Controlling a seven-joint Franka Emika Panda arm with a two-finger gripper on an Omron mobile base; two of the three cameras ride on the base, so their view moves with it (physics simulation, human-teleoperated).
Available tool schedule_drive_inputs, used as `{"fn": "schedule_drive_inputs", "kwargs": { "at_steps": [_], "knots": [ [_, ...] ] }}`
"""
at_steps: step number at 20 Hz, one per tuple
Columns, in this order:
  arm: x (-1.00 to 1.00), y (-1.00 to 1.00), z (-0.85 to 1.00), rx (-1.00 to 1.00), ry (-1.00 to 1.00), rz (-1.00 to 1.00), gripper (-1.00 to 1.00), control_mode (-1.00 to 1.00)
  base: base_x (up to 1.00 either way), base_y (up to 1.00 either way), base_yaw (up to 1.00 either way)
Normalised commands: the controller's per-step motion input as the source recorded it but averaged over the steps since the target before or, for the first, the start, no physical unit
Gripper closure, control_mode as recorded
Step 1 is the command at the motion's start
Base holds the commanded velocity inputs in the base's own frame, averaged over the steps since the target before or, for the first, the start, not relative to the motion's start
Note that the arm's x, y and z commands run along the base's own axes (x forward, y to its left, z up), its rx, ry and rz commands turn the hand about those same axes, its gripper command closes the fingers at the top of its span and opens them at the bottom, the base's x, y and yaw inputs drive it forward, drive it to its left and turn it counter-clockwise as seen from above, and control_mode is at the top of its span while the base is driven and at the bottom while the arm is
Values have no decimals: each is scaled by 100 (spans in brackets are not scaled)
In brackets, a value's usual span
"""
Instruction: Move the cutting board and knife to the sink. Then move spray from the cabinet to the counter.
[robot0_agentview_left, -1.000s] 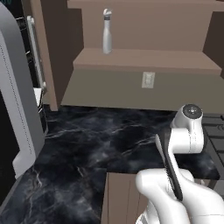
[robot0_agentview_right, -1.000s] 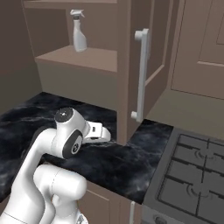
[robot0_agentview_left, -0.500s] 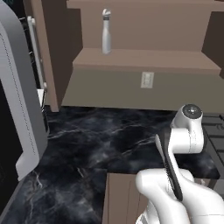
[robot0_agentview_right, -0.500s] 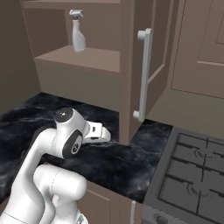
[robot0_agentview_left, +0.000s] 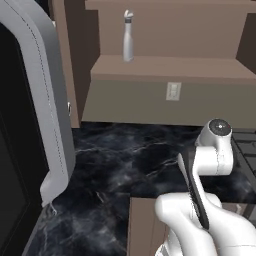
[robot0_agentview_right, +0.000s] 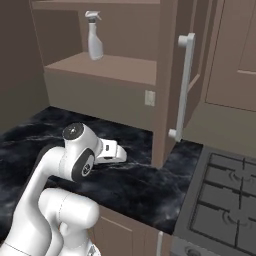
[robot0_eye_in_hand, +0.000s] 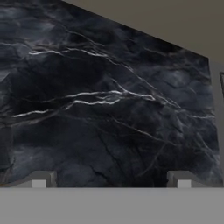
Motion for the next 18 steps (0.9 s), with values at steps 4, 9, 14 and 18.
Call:
{"fn": "schedule_drive_inputs", "kwargs": {
  "at_steps": [4, 9, 14, 18],
  "knots": [
    [0, 0, 0, 0, 0, 0, -100, 100, 13, 42, 0],
    [0, 0, 0, 0, 0, 0, -100, 100, 10, 44, 0],
    [0, 0, 0, 0, 0, 0, -100, 100, 7, 37, -1],
    [0, 0, 0, 0, 0, 0, -100, 100, 0, 9, 0]
  ]
}}
